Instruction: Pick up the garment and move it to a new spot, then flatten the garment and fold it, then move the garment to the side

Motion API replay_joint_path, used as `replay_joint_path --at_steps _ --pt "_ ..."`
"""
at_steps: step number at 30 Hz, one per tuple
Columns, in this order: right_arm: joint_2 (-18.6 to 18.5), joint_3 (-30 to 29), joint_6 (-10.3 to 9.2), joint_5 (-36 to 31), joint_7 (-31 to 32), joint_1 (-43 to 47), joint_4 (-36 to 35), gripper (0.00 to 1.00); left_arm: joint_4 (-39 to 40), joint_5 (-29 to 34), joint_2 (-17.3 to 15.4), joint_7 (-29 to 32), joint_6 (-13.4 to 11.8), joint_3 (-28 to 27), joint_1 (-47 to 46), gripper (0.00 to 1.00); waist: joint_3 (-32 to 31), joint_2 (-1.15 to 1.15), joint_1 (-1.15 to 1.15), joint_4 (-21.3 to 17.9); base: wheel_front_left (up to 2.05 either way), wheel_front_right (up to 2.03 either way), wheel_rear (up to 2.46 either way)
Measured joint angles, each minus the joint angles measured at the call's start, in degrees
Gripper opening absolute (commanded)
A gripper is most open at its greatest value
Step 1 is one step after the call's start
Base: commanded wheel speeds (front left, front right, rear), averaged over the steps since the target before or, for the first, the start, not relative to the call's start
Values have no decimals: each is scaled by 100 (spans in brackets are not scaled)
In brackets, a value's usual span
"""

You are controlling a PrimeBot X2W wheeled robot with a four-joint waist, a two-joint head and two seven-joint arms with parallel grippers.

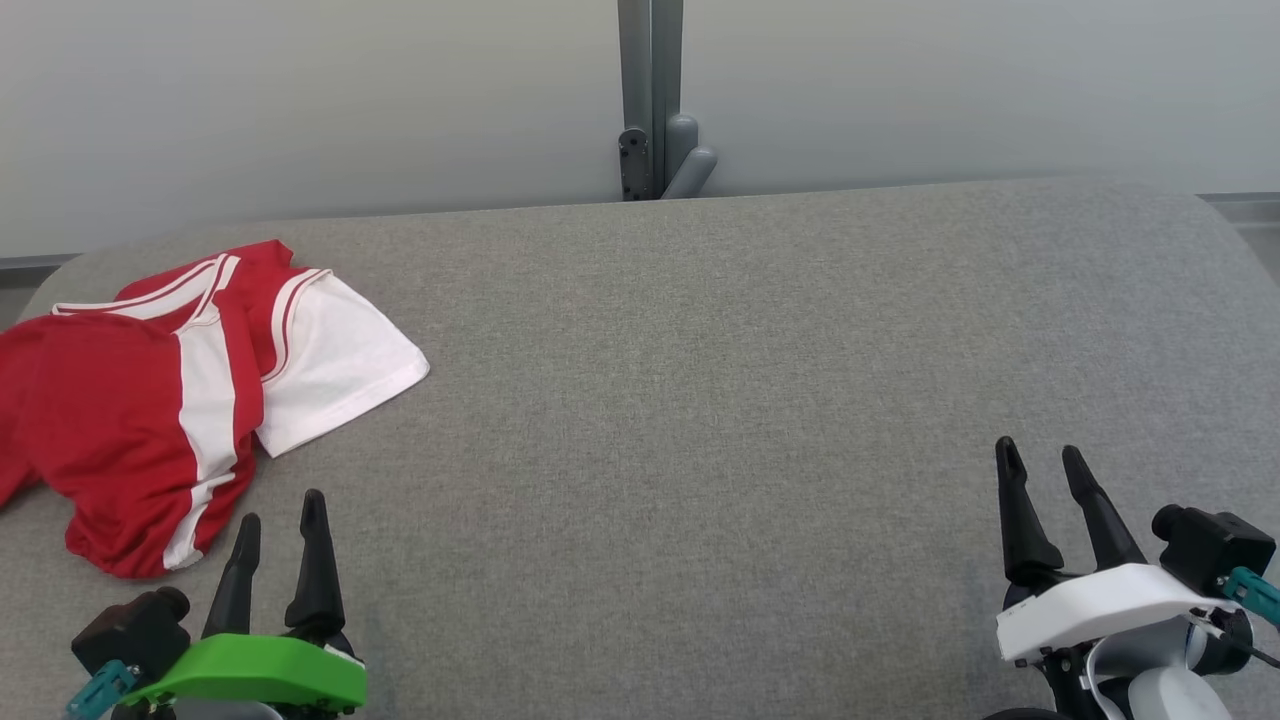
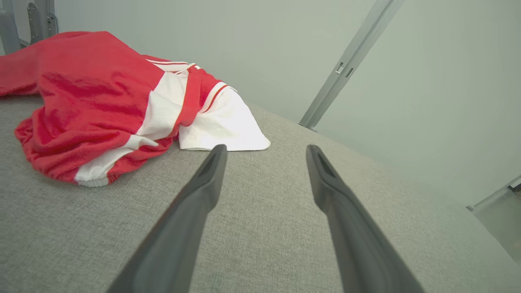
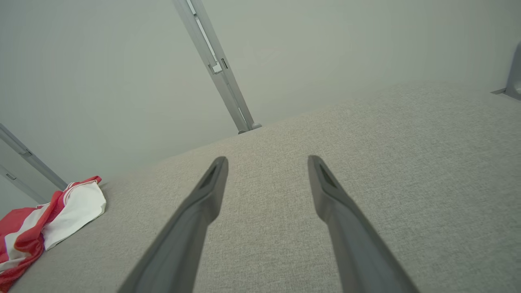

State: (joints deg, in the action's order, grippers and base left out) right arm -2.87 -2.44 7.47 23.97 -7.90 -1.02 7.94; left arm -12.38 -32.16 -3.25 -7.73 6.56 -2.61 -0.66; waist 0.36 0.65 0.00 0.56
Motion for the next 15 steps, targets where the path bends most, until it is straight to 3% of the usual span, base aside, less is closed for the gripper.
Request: replay_joint_path --at_steps 15 --pt "-12 -82 1 -993 -226 74 -55 100 -31 904 -83 -240 48 88 40 100 8 0 0 21 0 0 0"
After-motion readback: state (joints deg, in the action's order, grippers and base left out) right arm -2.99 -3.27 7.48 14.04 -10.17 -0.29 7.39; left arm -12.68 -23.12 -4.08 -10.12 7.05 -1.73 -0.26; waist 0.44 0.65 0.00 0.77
